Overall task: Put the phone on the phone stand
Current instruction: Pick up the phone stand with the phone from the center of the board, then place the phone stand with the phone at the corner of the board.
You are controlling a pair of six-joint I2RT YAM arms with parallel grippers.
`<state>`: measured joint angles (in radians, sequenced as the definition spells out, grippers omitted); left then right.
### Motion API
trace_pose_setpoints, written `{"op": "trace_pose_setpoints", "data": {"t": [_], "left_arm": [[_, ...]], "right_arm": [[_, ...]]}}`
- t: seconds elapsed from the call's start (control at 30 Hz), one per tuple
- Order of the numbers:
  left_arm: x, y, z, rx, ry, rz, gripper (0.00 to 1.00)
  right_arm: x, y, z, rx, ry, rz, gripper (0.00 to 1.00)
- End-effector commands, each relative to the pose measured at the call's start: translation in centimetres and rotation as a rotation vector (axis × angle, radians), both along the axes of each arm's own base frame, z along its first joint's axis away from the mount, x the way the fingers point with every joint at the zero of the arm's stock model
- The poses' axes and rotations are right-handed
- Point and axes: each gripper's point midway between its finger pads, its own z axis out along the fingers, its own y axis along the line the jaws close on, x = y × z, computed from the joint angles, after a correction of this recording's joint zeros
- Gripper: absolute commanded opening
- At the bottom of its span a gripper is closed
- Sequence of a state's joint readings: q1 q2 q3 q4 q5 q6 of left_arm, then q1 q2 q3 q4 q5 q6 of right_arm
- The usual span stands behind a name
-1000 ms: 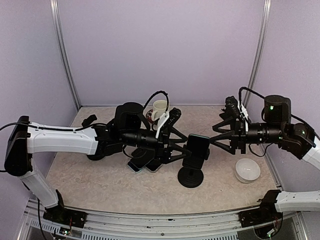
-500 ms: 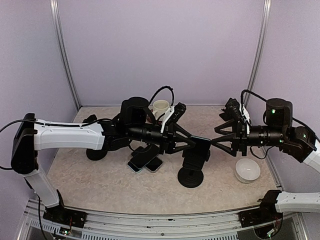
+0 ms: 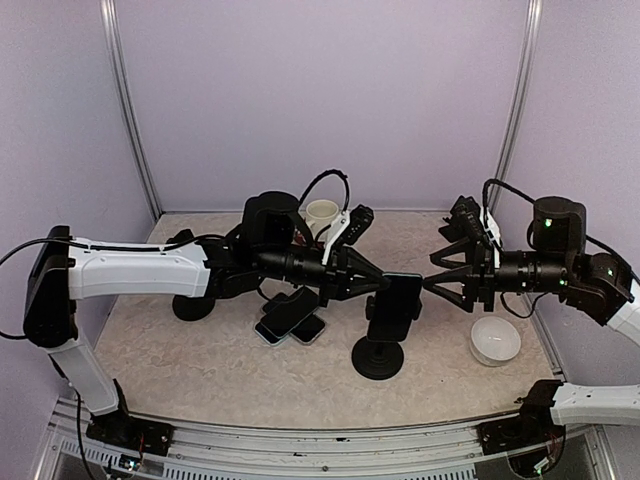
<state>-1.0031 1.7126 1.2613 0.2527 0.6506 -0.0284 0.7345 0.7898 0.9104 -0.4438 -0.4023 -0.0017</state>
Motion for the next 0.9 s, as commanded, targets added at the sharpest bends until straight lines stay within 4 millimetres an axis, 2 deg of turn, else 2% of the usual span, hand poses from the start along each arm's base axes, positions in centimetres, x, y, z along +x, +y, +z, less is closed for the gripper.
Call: {"op": "trace_pose_setpoints", "data": {"t": [0.0,0.13,0.3,0.5,0.77,0.87], "left_arm": [[0.9,0.7,5.5,-0.121,-0.096,0.034,0.0],[3.1,2.4,7.3,-0.153,-0.131,0.124,0.0],[5.7,4.4,8.5,-0.16,-0.145,0.215,0.0],[7.4,6.4,9.6,-0.172,-0.168,0.284,0.0],[9.6,9.4,12.0,-0.203,-0.184,0.372,0.0],[10.1,10.5,13.1,-0.223,-0.194,0.4,0.0]], "right_arm": [[0.4,-0.3,0.4,0.008,-0.016,-0.019,0.6],[0.3,-0.3,0.5,0.006,-0.015,-0.022,0.6],[0.4,-0.3,0.2,0.001,-0.009,-0.022,0.6],[0.5,0.0,0.2,0.0,-0.011,-0.015,0.62],[0.6,0.0,0.5,0.006,-0.029,-0.009,0.73],[0.6,0.0,0.6,0.008,-0.036,-0.009,0.82]]}}
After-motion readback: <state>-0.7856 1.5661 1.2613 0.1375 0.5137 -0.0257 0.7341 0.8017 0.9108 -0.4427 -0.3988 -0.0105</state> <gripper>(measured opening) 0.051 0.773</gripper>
